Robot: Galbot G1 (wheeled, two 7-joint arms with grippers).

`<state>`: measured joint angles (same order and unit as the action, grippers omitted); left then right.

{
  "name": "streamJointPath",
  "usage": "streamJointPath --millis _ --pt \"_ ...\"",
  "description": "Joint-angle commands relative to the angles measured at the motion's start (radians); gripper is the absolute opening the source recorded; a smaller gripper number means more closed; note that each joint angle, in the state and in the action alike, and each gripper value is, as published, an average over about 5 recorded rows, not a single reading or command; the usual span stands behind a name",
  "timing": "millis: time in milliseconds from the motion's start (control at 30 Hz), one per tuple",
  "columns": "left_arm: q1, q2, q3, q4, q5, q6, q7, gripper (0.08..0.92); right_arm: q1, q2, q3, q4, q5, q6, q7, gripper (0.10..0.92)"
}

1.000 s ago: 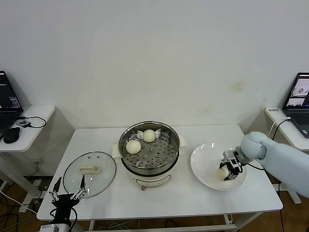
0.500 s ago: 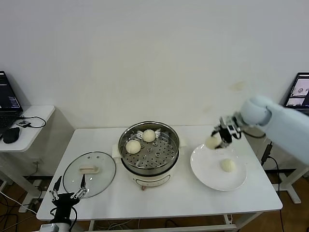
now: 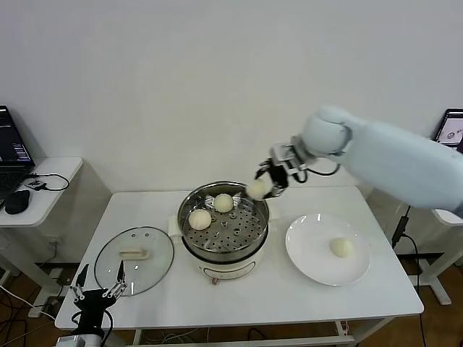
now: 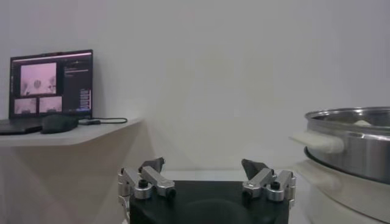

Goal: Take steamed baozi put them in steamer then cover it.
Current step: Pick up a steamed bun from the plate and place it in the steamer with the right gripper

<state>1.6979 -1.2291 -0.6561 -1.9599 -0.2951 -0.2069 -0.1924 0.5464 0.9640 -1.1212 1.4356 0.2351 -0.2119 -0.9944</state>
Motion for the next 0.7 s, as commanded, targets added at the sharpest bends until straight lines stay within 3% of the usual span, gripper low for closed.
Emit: streamJointPath --millis 33,367,700 --pt "0.002 -0.003 -0.005 -0.003 0.0 -0.001 0.0 0.823 -0.006 0.215 -0.133 -0.025 -0.041 0.139 0.042 0.602" --pt "0.001 -0.017 -0.011 0.0 0.0 -0.005 -0.002 0.823 -0.063 0.254 -0.195 -0.037 -0.172 0.291 0.036 0.602" --pt "-0.009 -0.027 -0.001 0.013 0.001 -0.013 -0.004 0.823 -0.063 0.268 -0.199 -0.049 -0.246 0.347 0.036 0.602"
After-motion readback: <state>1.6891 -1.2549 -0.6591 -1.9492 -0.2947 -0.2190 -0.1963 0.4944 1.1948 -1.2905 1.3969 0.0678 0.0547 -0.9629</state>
